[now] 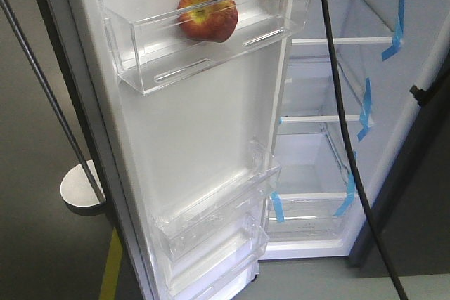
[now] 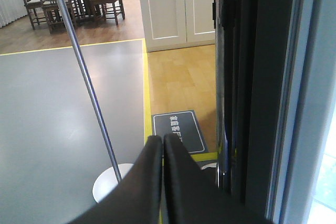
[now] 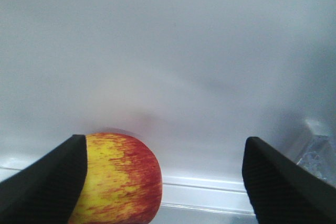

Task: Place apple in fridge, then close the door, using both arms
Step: 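Lower the apple into the upper door bin and open the right gripper, then withdraw the open right gripper from the door bin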

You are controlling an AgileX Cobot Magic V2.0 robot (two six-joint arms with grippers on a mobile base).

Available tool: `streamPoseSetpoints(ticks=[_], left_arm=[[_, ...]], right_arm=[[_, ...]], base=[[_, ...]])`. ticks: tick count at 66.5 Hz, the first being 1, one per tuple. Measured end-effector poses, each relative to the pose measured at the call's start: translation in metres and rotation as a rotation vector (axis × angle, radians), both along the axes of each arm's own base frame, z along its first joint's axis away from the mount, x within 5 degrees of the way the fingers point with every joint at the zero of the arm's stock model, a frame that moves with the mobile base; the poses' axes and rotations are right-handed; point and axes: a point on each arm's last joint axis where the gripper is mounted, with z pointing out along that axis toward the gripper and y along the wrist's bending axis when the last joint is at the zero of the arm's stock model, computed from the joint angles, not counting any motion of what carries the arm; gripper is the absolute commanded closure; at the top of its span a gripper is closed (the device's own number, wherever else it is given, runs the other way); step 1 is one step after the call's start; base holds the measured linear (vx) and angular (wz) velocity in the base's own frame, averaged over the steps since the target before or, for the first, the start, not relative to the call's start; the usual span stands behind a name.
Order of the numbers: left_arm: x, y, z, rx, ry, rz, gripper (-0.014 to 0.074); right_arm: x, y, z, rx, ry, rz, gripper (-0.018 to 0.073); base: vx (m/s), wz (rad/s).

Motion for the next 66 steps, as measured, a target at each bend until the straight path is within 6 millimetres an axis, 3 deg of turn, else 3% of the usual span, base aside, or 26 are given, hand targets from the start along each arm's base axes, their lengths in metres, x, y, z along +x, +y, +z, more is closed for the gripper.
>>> streamPoseSetpoints(ticks=[9,21,49,56,66], left_arm=[[0.0,0.0,0.0,0.0,0.0,0.0,0.0602],[0.0,0.0,0.0,0.0,0.0,0.0,0.0602],[0.0,0.0,0.0,0.0,0.0,0.0,0.0602],[0.0,0.0,0.0,0.0,0.0,0.0,0.0602],[0.0,0.0,0.0,0.0,0.0,0.0,0.0602]], right_arm=[[-0.013,-0.008,0.013,-0.039,-0.034,-0.015,-0.0022],[-0.049,-0.029,0.037,-0.134,-0.059,-0.05,-0.002],[-0.116,-0.072,0.071,-0.22,-0.046,-0.211,-0.002],[-0.135,-0.084,0.071,-0.234,-0.045,-0.261,-0.0017],[-0.173,-0.104,0.052,-0.227,-0.066,-0.322,0.0002]], base=[[0.0,0.0],[0.0,0.0],[0.0,0.0],[0.0,0.0],[0.0,0.0]])
